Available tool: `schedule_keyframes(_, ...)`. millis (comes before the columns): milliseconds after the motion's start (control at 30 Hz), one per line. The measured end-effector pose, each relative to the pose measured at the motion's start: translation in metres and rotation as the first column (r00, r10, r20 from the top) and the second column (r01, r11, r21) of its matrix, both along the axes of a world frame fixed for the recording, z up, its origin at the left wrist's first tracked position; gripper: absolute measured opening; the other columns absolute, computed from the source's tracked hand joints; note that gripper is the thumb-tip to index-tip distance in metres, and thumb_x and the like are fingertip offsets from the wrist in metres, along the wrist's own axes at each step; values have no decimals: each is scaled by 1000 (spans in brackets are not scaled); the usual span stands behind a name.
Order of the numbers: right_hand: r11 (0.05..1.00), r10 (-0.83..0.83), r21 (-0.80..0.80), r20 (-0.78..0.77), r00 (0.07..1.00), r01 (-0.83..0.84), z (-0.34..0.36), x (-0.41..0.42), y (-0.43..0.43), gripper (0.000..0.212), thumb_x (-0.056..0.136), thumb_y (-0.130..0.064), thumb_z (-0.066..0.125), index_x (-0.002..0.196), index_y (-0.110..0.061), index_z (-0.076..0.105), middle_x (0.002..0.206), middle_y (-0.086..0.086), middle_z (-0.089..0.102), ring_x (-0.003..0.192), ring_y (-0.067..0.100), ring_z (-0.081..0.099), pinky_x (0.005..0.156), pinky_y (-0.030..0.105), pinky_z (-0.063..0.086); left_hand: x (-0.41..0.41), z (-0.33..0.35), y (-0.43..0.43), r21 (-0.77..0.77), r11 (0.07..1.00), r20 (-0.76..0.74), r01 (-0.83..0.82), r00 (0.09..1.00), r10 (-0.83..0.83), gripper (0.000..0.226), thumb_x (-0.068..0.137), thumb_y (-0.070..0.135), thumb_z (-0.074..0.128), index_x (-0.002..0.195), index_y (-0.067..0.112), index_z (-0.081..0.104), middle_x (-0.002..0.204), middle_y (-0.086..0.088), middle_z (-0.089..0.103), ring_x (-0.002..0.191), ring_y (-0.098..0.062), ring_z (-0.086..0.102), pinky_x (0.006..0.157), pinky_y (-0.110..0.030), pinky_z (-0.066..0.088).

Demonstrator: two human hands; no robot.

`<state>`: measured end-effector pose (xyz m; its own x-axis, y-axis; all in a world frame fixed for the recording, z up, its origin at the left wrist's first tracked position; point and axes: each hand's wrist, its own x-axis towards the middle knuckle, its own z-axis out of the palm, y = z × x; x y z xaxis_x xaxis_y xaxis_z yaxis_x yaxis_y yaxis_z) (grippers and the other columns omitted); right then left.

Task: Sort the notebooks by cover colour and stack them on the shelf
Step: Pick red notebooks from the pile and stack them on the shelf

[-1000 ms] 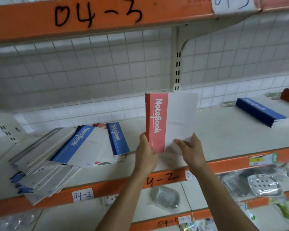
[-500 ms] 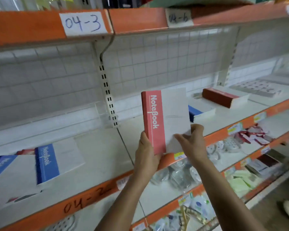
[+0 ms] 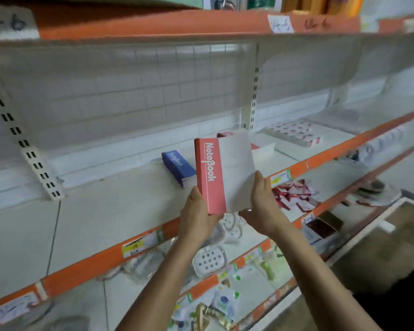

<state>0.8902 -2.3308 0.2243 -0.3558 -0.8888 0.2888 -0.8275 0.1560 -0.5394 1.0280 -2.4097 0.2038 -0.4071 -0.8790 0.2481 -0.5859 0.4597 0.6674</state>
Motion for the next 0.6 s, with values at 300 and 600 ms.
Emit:
schedule_keyframes(300,1000,-22,-12,7,1000,22,7,-119,-41,85,72,-8,75,137,-2,21,123,16,38,114,30,41,86,25,35,-109,4,-45,-63,997,124,-52,990,60,75,66,61,72,120,14,49,114,-7,59,103,-25,57,78,-31,43)
schedule_keyframes(600,998,15,60,84,996,-20,20,-221,-108,97,70,-14,80,144,-8,19,134,15,39,124,30,38,99,32,34,-196,9,-108,-84,992,209,-95,972,111,72,61,66,72,114,20,56,111,-3,64,101,-24,59,77,-32,45)
